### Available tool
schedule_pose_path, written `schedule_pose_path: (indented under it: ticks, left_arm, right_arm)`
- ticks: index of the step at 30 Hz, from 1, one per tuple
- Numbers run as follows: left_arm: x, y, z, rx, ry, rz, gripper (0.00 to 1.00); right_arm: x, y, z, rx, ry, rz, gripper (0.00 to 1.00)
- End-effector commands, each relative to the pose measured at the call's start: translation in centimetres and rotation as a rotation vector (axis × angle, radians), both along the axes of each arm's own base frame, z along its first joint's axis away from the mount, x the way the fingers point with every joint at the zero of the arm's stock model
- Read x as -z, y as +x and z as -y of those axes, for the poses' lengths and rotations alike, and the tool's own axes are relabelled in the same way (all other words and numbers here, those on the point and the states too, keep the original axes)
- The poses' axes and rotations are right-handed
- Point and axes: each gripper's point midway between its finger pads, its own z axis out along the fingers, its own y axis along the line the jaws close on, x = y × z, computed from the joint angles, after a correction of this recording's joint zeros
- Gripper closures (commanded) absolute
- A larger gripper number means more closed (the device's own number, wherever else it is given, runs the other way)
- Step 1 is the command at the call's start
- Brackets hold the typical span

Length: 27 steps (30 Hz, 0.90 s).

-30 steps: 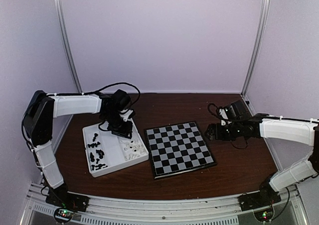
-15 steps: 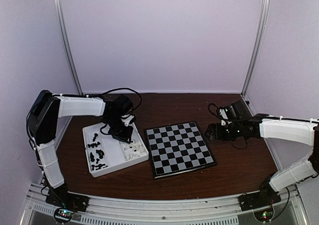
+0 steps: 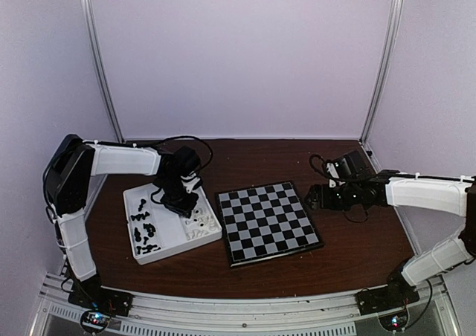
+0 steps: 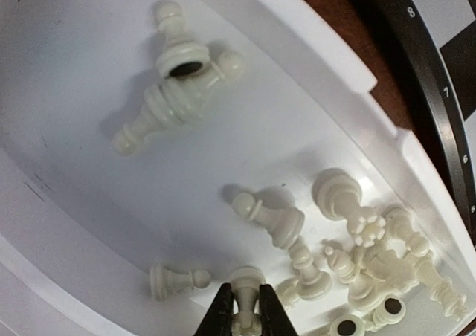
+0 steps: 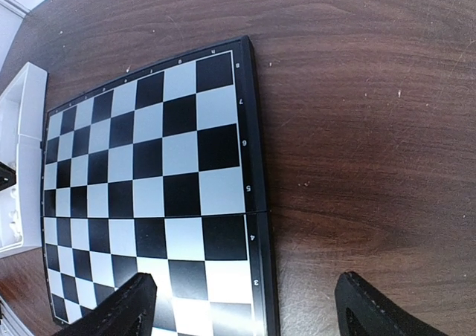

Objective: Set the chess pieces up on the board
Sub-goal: Pick up the chess piece from the storage box.

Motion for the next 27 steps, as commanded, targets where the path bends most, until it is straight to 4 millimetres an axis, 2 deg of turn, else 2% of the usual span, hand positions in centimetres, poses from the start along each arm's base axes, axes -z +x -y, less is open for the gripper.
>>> schedule_pose_path:
  ticks: [1, 8, 12, 20, 27]
  left_arm:
    - [-1.2, 0.4, -0.1, 0.023, 0.050, 0.046, 0.88]
    - [-3.8, 0.8, -0.1, 0.034, 0.058, 0.108, 0.89]
    - [-5.5, 1.1, 0.8, 0.045, 0.020, 0.138, 0.89]
    - [-9.0, 1.7, 5.1, 0.100, -0.133, 0.175, 0.88]
    - [-9.4, 3.5, 8.3, 0.135, -0.192, 0.184, 0.88]
  right_arm:
    - [0.1, 0.2, -0.3, 0.004, 0.009, 0.003, 0.13]
    - [0.4, 0.3, -0.5, 0.000, 0.006, -0.001, 0.13]
    - [0.4, 0.4, -0.5, 0.000, 0.008, -0.002, 0.13]
    - [0.3, 0.5, -0.6, 0.001, 0.012, 0.003, 0.13]
    - [0.1, 0.6, -0.6, -0.002, 0.010, 0.009, 0.13]
